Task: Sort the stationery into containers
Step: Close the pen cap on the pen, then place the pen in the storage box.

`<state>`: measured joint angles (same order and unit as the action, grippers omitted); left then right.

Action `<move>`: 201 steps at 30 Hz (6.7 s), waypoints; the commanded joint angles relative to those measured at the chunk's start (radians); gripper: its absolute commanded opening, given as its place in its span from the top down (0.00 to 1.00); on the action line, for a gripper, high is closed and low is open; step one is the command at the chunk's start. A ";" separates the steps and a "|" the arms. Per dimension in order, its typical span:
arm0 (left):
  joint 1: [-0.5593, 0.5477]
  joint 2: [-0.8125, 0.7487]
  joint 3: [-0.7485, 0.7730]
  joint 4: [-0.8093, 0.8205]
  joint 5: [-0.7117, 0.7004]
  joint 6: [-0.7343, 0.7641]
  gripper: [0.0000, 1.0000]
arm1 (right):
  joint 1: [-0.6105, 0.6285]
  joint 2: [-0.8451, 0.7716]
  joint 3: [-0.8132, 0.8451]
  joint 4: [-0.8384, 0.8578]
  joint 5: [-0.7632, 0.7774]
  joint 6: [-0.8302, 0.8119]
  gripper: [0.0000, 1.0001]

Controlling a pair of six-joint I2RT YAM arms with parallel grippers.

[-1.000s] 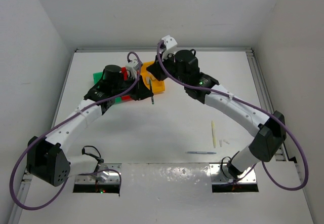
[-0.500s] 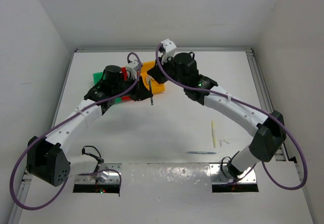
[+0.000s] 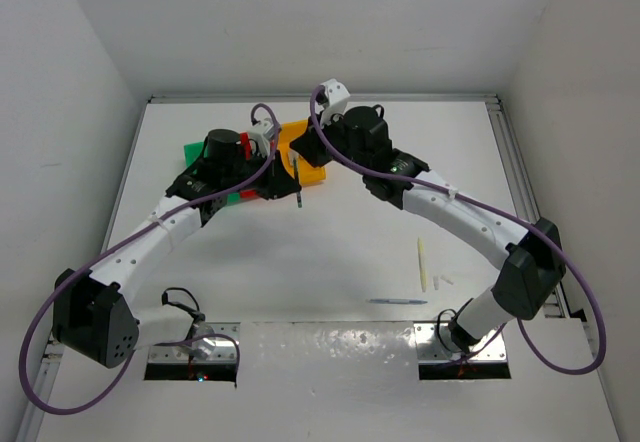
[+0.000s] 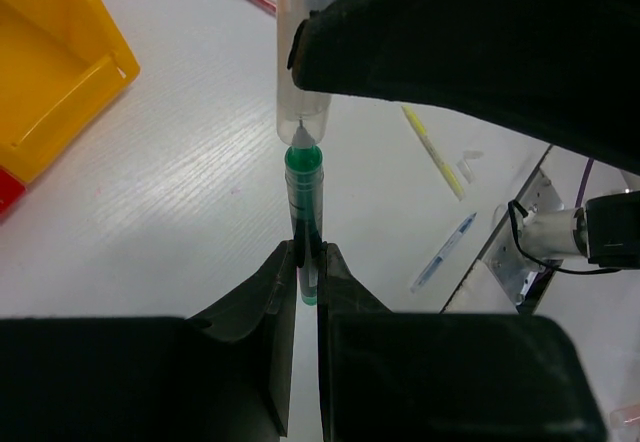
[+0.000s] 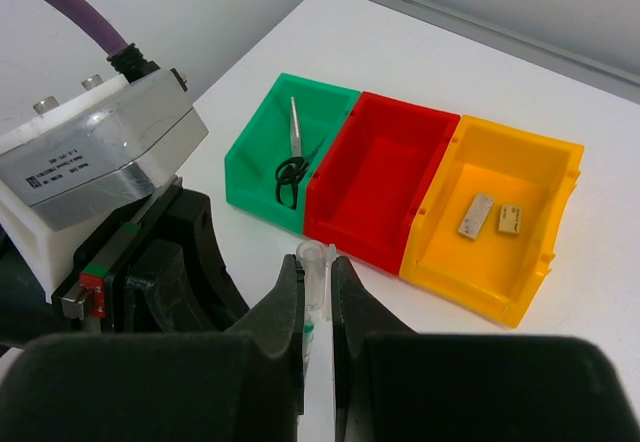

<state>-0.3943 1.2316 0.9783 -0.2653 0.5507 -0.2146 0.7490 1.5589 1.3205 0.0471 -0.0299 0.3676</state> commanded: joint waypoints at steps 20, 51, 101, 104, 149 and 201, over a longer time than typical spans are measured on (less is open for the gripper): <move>0.052 -0.026 0.134 0.101 0.002 0.110 1.00 | 0.032 -0.040 -0.174 0.016 -0.057 -0.062 1.00; 0.140 -0.017 0.178 0.189 0.075 0.093 1.00 | 0.142 0.023 -0.535 0.220 0.016 -0.009 1.00; 0.098 -0.037 0.171 0.169 -0.009 0.092 1.00 | 0.009 0.078 -0.073 0.223 -0.098 0.034 1.00; 0.129 -0.031 0.198 0.242 0.008 0.049 1.00 | 0.045 0.076 -0.144 0.247 -0.017 0.013 1.00; 0.081 -0.073 0.031 0.187 0.048 0.106 0.02 | 0.010 0.150 0.035 0.136 -0.100 0.084 1.00; 0.370 -0.230 -0.110 -0.037 -0.701 0.086 0.00 | 0.056 1.032 0.842 -0.082 0.225 0.050 0.86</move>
<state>-0.0372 1.0245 0.8726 -0.3538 -0.1440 -0.1284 0.8036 2.5862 2.1597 -0.0631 0.1776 0.4351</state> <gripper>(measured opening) 0.996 0.137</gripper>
